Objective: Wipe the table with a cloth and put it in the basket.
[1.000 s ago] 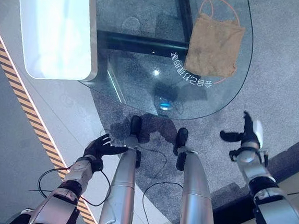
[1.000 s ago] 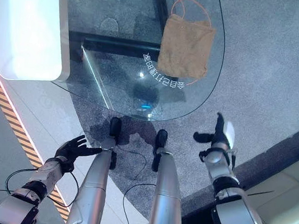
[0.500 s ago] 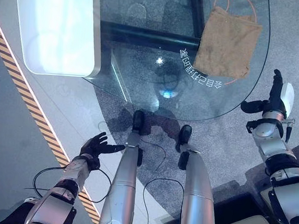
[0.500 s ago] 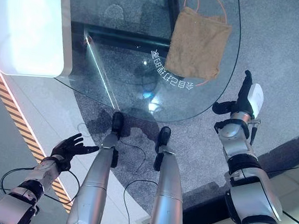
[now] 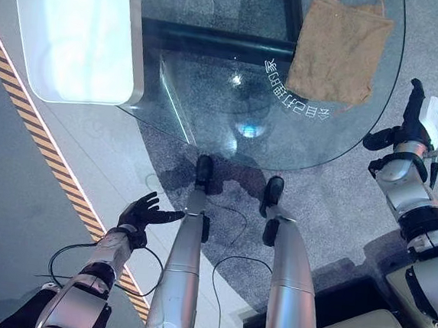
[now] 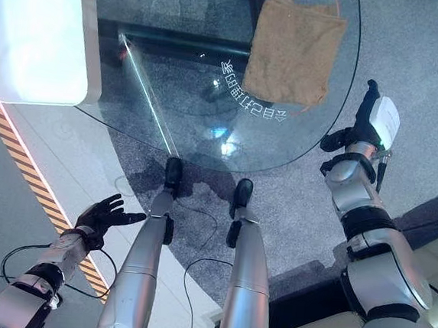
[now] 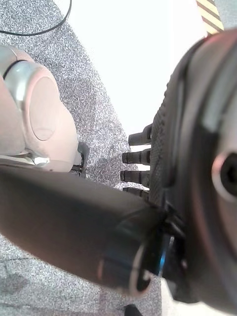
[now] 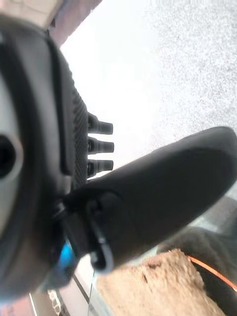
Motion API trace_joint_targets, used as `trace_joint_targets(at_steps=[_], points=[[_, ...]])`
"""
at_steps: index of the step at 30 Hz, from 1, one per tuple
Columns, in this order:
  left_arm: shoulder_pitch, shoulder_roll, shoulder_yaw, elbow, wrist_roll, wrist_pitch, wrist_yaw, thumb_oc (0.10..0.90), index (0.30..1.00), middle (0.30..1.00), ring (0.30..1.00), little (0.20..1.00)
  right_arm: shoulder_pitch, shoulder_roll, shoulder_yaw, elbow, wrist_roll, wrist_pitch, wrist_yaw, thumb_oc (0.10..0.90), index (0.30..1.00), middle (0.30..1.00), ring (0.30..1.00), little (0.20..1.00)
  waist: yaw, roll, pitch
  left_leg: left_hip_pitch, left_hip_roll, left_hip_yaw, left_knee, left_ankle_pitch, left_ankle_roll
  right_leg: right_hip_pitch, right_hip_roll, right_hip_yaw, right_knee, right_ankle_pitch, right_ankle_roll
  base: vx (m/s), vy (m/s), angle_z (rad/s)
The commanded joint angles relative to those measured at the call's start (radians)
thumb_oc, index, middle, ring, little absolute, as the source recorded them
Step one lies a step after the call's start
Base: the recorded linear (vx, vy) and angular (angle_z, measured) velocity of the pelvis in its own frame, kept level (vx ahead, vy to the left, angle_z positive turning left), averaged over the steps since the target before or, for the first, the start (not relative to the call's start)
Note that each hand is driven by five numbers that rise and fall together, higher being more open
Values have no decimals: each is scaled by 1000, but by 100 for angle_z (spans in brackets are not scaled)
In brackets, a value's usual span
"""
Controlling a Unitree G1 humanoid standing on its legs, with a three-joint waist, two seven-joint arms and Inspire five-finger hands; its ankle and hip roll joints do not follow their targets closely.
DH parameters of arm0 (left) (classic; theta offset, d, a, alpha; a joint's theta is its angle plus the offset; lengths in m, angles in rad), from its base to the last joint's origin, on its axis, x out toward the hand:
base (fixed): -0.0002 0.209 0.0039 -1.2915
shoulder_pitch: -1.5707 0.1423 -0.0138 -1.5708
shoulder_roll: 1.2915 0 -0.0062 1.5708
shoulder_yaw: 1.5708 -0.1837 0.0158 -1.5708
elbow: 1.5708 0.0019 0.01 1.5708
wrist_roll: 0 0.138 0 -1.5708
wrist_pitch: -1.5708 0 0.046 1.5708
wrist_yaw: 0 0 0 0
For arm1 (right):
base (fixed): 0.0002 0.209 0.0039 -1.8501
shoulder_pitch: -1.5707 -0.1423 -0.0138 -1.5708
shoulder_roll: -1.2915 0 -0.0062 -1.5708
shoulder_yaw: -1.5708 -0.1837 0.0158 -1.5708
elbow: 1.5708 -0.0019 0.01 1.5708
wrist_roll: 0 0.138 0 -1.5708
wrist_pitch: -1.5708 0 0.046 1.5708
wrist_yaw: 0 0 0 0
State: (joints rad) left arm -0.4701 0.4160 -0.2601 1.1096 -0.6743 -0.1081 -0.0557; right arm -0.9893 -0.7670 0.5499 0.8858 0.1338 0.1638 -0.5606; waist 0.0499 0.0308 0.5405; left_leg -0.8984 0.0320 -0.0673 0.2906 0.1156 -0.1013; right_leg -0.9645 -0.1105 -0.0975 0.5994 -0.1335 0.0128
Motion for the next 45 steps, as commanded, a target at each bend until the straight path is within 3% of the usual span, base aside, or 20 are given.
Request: trace_joint_targets(at_steps=[1,4,5,6,13,29,33,38,45], points=[[91,30,9,-13,-31,10,6,800,900,900,900,900,-270,-112,44,-111,-90,41,-117,800,900,900,900,900,18,16,-20,16,-73,84,129,-115,69,85,42,-79,-159,93,-6,0,0,0],[93,34,10,-15,-35,11,1,800,900,900,900,900,-284,-126,70,-69,-106,109,-116,800,900,900,900,900,18,16,-20,15,-72,85,131,-117,69,85,42,-79,-160,93,-7,21,-1,1],[107,32,6,-16,-35,6,-2,800,900,900,900,900,-280,-134,82,-27,-115,139,-110,800,900,900,900,900,21,17,-20,38,-69,81,140,-150,66,103,45,-71,-146,64,0,0,0,0],[103,36,8,-19,-34,5,-3,800,900,900,900,900,-284,-143,79,-2,-115,138,-106,800,900,900,900,900,20,17,-20,17,-70,85,132,-120,71,85,42,-79,-156,92,-7,0,0,0],[105,56,13,-22,-34,15,-15,800,900,900,900,900,-258,-182,74,118,-161,179,-32,800,900,900,900,900,20,10,-20,19,-65,87,129,-118,74,87,44,-82,-160,98,-4,-8,-3,2],[93,125,36,-26,-31,59,-43,800,900,900,900,900,-76,-240,-31,275,-152,133,20,800,900,900,900,900,6,-9,-20,39,-56,94,125,-122,83,101,48,-79,-168,115,7,0,0,0],[93,129,36,-21,-31,58,-48,800,900,900,900,900,-71,-240,-43,273,-105,80,-14,800,900,900,900,900,5,-10,-20,42,-57,92,121,-120,84,104,50,-78,-171,119,9,0,0,0],[115,114,31,-25,-37,37,-38,800,900,900,900,900,-100,-236,-45,131,-68,11,-107,800,900,900,900,900,2,-10,-20,43,-58,92,117,-116,79,104,54,-74,-172,118,10,0,0,0],[123,88,27,-41,-40,31,-12,800,900,900,900,900,-189,-238,7,-64,-112,3,-194,800,900,900,900,900,-1,-10,-20,43,-60,91,107,-113,77,102,55,-75,-177,113,9,0,0,0]])
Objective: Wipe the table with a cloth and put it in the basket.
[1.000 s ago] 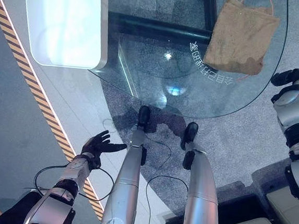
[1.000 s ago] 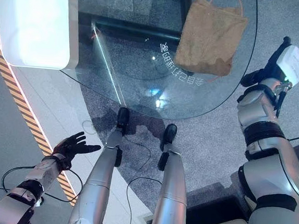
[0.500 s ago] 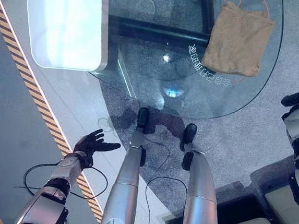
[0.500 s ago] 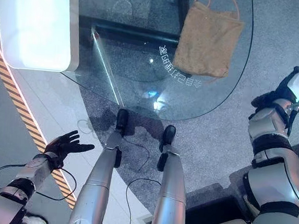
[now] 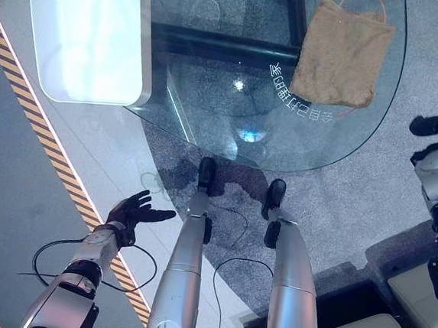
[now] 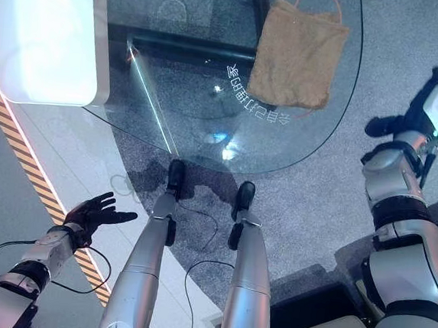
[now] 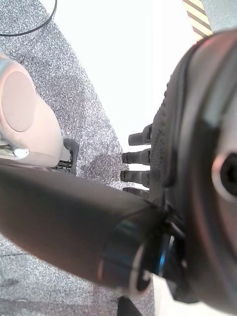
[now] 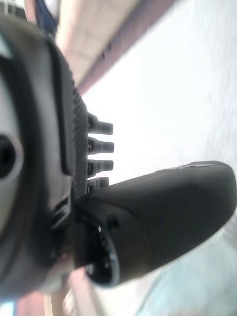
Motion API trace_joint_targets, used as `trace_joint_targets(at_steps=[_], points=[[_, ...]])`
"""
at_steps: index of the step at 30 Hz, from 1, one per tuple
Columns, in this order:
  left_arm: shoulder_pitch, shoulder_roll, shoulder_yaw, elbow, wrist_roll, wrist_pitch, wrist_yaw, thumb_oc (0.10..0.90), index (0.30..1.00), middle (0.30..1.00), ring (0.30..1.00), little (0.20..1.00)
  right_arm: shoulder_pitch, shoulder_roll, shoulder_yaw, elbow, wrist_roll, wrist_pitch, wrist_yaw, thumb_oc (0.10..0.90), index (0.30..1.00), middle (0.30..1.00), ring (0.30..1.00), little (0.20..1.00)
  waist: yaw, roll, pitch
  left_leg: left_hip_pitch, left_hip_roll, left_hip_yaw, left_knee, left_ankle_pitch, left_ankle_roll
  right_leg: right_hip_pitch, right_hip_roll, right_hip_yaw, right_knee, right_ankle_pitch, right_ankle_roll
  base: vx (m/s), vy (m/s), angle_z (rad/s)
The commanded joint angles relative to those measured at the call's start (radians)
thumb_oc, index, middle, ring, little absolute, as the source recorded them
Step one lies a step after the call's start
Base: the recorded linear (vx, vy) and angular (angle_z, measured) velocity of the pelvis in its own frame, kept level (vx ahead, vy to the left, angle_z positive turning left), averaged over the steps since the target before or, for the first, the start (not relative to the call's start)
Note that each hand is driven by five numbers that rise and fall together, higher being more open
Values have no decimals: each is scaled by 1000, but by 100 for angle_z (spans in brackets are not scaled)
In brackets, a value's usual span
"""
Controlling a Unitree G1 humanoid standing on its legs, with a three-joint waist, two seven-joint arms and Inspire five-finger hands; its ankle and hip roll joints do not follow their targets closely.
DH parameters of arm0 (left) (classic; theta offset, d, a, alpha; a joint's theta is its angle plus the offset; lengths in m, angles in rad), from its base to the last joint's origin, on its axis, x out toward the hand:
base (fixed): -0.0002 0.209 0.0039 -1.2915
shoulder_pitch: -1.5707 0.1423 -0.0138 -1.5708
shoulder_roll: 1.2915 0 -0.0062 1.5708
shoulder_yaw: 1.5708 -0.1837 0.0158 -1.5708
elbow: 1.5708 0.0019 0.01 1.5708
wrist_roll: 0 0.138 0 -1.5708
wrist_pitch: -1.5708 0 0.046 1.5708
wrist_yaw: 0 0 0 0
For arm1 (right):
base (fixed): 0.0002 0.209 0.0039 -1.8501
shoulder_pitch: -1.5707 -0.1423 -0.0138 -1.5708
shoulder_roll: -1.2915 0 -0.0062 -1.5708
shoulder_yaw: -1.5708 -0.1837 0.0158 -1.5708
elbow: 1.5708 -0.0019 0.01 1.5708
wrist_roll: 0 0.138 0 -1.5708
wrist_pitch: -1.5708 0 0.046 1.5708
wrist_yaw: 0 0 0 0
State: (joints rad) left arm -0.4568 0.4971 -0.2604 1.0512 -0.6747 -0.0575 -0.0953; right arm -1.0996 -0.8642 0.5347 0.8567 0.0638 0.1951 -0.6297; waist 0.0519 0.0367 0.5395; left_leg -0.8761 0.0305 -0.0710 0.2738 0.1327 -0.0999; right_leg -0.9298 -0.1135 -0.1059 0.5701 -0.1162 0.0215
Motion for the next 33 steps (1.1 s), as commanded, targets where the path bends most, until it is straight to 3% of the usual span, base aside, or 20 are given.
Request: trace_joint_targets(at_steps=[1,7,15,29,30,33], points=[[111,3,28,19,-39,-23,29,800,900,900,900,900,-88,-141,26,-47,-47,-38,-137,800,900,900,900,900,-3,-16,-20,21,-59,95,121,-129,75,68,59,-67,-149,95,0,0,0,0],[114,-25,24,17,-35,-39,41,800,900,900,900,900,-145,-124,37,-122,-97,-68,-195,800,900,900,900,900,0,-11,-20,19,-62,94,110,-126,74,65,62,-67,-151,87,-3,0,0,0],[112,-41,19,6,-29,-34,46,800,900,900,900,900,-187,-111,56,-208,-151,-58,-173,800,900,900,900,900,6,-3,-20,18,-66,94,100,-121,75,63,59,-73,-151,79,-6,0,0,0],[126,-35,22,-13,0,-29,37,800,900,900,900,900,-286,-65,195,-288,-167,1,204,800,900,900,900,900,29,-1,-20,20,-69,91,95,-111,69,68,52,-87,-157,76,-13,6,-3,0],[133,-35,17,-15,3,-27,39,800,900,900,900,900,-295,-60,219,-278,-166,14,229,800,900,900,900,900,35,-2,-20,44,-68,87,100,-141,64,89,53,-83,-147,48,-7,81,-42,4],[140,-33,13,-20,9,-27,38,800,900,900,900,900,-329,-53,255,-255,-147,13,289,800,900,900,900,900,43,-1,-20,47,-69,83,97,-139,64,91,53,-84,-146,48,-9,26,-11,1]])
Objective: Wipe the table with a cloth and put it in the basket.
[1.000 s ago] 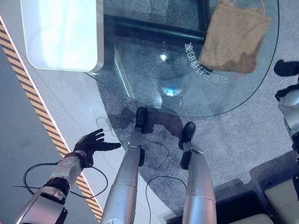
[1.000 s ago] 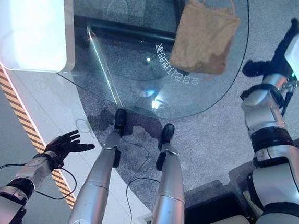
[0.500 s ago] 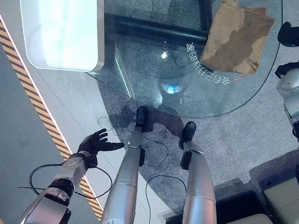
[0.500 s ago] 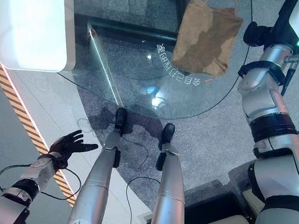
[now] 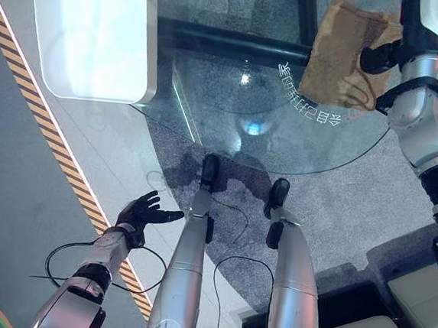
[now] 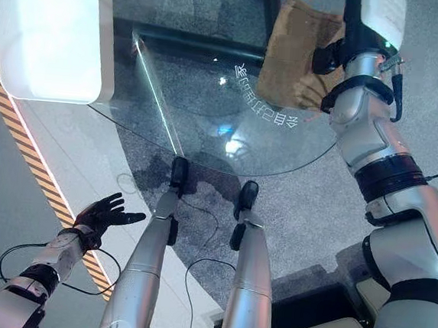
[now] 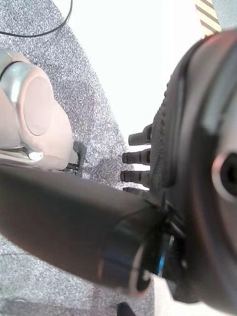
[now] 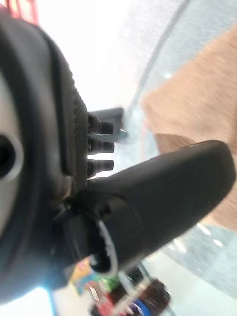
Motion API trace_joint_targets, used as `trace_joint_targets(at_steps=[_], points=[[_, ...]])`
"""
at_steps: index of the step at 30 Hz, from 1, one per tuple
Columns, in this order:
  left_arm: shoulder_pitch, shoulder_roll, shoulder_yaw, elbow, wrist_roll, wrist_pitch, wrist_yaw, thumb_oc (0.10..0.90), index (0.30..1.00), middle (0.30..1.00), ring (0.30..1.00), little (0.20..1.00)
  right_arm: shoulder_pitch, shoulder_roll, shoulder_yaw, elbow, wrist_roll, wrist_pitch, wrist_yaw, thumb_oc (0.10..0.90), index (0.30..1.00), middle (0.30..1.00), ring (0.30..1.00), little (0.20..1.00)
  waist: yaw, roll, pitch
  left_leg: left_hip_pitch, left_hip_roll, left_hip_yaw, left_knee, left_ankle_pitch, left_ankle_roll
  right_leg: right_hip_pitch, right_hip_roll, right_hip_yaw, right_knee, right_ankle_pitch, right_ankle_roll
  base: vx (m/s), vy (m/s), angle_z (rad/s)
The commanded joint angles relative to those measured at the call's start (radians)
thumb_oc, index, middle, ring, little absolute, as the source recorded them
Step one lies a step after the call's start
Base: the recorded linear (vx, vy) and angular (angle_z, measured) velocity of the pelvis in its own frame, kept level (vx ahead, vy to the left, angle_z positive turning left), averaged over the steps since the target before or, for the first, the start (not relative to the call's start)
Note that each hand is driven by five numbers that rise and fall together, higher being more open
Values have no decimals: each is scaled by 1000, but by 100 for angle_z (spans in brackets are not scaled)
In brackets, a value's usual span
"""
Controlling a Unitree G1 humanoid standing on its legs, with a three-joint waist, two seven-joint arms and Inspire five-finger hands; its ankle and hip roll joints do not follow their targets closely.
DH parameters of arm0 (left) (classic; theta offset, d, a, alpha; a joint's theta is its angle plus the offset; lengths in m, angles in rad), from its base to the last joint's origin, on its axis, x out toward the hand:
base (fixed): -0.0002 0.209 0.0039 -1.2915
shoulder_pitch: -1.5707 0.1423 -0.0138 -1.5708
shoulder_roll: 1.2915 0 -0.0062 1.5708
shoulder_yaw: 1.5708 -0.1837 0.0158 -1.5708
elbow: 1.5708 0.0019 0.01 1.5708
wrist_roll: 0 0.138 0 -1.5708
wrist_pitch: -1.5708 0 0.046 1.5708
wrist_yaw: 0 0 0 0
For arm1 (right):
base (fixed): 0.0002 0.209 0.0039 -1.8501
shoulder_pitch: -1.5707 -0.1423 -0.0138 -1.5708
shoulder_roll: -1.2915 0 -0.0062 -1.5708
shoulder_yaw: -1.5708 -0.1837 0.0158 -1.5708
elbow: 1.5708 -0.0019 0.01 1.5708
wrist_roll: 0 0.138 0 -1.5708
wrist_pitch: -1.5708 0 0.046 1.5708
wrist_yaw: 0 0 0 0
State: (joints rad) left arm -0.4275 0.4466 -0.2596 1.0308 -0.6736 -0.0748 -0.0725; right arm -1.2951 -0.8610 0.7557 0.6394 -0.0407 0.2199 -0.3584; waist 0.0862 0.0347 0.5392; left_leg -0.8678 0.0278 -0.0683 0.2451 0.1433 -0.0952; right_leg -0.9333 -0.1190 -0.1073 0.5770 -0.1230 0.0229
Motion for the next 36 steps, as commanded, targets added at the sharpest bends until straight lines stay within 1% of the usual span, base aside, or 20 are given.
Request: trace_joint_targets(at_steps=[1,4,8,10,15,19,25,27,30,36], points=[[111,18,12,-4,10,-7,16,800,900,900,900,900,-142,-53,42,-31,-30,-18,35,800,900,900,900,900,10,1,-19,40,-67,80,125,-148,60,96,60,-83,-153,54,-11,0,0,0],[110,22,10,-8,15,-2,11,800,900,900,900,900,-157,-42,55,-3,-27,-18,70,800,900,900,900,900,16,3,-19,35,-69,77,127,-145,59,93,57,-85,-150,55,-12,0,0,0],[107,21,0,-14,18,1,15,800,900,900,900,900,-187,-28,77,29,-22,3,110,800,900,900,900,900,24,8,-19,31,-73,73,124,-141,60,88,56,-87,-149,58,-14,10,-14,4],[109,19,-4,-18,21,2,18,800,900,900,900,900,-203,-16,99,57,-36,30,147,800,900,900,900,900,29,11,-19,30,-75,70,122,-139,60,85,55,-88,-148,59,-14,18,-2,4],[106,21,-9,-30,27,14,22,800,900,900,900,900,-222,-9,127,100,-49,52,210,800,900,900,900,900,36,15,-19,27,-78,67,117,-133,60,83,53,-91,-152,61,-15,7,-10,4],[108,26,-12,-35,28,19,18,800,900,900,900,900,-241,-8,151,131,-82,51,243,800,900,900,900,900,42,17,-19,26,-79,64,117,-133,61,80,51,-92,-150,63,-15,0,0,0],[115,32,-18,-51,35,25,18,800,900,900,900,900,-284,-15,210,169,-213,63,293,800,900,900,900,900,51,19,-19,19,-82,59,118,-131,63,74,47,-95,-147,67,-14,0,0,0],[111,36,-23,-54,35,29,19,800,900,900,900,900,-295,-19,229,181,-210,64,292,800,900,900,900,900,53,19,-19,17,-82,57,117,-128,64,72,47,-96,-146,69,-13,7,-10,2],[111,38,-27,-56,38,33,19,800,900,900,900,900,-311,-17,245,193,-248,69,299,800,900,900,900,900,56,18,-19,18,-84,54,116,-128,66,71,47,-97,-146,72,-12,11,-10,3],[109,49,-28,-61,40,41,13,800,900,900,900,900,-325,-17,271,187,-258,49,331,800,900,900,900,900,61,17,-19,10,-85,50,117,-125,65,63,44,-99,-143,75,-11,0,0,0]])
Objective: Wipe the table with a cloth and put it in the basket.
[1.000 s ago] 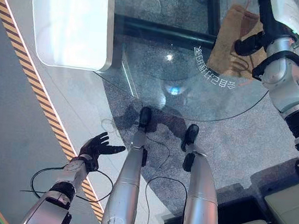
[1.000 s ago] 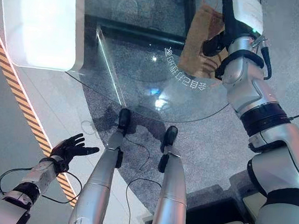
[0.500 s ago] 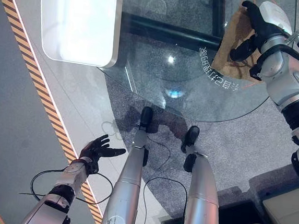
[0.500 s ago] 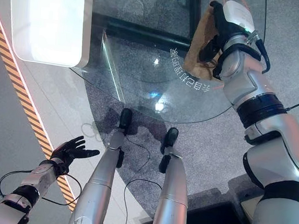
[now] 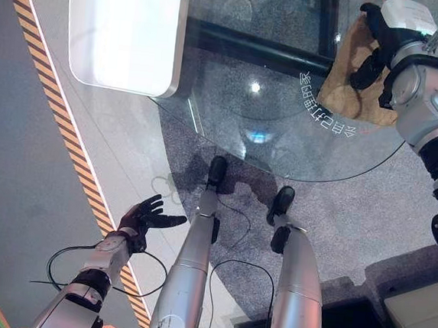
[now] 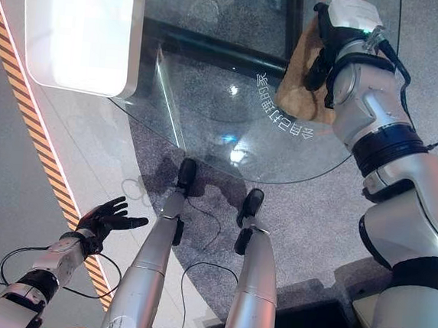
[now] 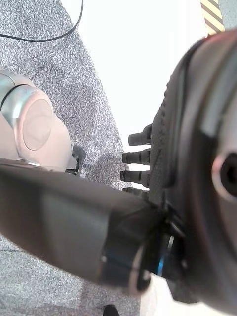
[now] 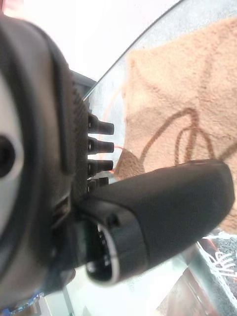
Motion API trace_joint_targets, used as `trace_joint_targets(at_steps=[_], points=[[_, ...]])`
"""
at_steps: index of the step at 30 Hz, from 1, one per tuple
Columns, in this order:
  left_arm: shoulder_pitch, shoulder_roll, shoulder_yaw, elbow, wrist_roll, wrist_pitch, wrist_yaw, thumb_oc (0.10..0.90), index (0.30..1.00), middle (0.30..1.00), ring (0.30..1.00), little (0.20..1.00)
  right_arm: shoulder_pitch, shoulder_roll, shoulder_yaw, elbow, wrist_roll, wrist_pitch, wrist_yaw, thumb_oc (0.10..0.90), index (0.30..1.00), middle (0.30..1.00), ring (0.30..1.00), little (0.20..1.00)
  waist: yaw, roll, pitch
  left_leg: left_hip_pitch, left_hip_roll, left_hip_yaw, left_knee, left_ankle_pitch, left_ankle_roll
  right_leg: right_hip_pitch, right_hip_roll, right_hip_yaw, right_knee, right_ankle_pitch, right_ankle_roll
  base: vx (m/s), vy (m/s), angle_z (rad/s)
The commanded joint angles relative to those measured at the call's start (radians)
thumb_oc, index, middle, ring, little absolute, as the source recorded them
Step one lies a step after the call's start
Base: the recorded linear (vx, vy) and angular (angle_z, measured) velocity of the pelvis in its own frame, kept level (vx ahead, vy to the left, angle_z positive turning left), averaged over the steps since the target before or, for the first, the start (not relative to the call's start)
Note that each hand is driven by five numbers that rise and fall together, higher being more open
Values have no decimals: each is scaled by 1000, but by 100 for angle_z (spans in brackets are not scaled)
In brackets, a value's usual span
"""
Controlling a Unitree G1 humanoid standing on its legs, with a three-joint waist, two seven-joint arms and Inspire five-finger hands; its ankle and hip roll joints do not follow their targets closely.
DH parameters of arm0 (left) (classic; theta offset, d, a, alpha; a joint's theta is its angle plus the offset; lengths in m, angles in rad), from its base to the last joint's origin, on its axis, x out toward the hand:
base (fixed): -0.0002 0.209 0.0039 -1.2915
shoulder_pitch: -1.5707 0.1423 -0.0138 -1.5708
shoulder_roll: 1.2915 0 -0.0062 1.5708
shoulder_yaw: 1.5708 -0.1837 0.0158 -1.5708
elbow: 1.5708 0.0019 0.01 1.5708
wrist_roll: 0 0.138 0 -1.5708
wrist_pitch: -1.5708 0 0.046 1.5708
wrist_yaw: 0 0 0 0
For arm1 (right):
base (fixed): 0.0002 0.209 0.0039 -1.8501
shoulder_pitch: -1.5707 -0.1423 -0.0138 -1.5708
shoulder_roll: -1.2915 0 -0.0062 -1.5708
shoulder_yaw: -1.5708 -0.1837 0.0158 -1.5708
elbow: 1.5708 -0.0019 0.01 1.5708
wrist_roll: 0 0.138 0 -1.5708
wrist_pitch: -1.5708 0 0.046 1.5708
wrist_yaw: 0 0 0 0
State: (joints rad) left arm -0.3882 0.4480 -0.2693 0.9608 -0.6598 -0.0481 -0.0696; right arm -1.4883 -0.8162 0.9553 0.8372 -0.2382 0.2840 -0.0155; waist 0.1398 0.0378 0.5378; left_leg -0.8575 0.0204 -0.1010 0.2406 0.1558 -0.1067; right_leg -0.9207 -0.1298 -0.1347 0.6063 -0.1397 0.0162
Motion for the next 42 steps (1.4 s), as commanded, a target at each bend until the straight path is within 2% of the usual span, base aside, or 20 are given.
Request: trace_joint_targets(at_steps=[1,13,18,28,37,42], points=[[67,49,-18,9,27,16,10,800,900,900,900,900,-133,-61,75,-13,-66,-19,-9,800,900,900,900,900,8,13,-18,-3,-78,82,122,-137,77,48,54,-73,-172,92,-4,0,0,0],[74,54,-20,1,29,15,3,800,900,900,900,900,-138,-52,86,-7,-96,-36,21,800,900,900,900,900,19,18,-18,-9,-85,70,118,-133,81,40,51,-77,-170,96,-3,6,-5,2],[72,54,-25,-2,32,17,3,800,900,900,900,900,-155,-45,112,-3,-158,-45,35,800,900,900,900,900,23,19,-18,-13,-87,68,122,-134,82,36,48,-79,-167,96,-3,13,-4,3],[72,61,-25,-12,39,22,-3,800,900,900,900,900,-174,-30,143,-6,-194,-8,98,800,900,900,900,900,31,21,-18,-24,-91,63,120,-131,84,25,47,-81,-170,103,-1,2,-1,0],[76,71,-25,-12,34,24,-20,800,900,900,900,900,-174,-33,150,47,-203,73,155,800,900,900,900,900,33,26,-18,-26,-92,63,116,-127,87,19,45,-81,-170,108,-3,0,0,0],[80,73,-25,-12,34,21,-26,800,900,900,900,900,-173,-33,141,76,-192,62,154,800,900,900,900,900,34,28,-18,-29,-91,63,116,-126,87,17,45,-82,-172,110,-2,0,0,0]])
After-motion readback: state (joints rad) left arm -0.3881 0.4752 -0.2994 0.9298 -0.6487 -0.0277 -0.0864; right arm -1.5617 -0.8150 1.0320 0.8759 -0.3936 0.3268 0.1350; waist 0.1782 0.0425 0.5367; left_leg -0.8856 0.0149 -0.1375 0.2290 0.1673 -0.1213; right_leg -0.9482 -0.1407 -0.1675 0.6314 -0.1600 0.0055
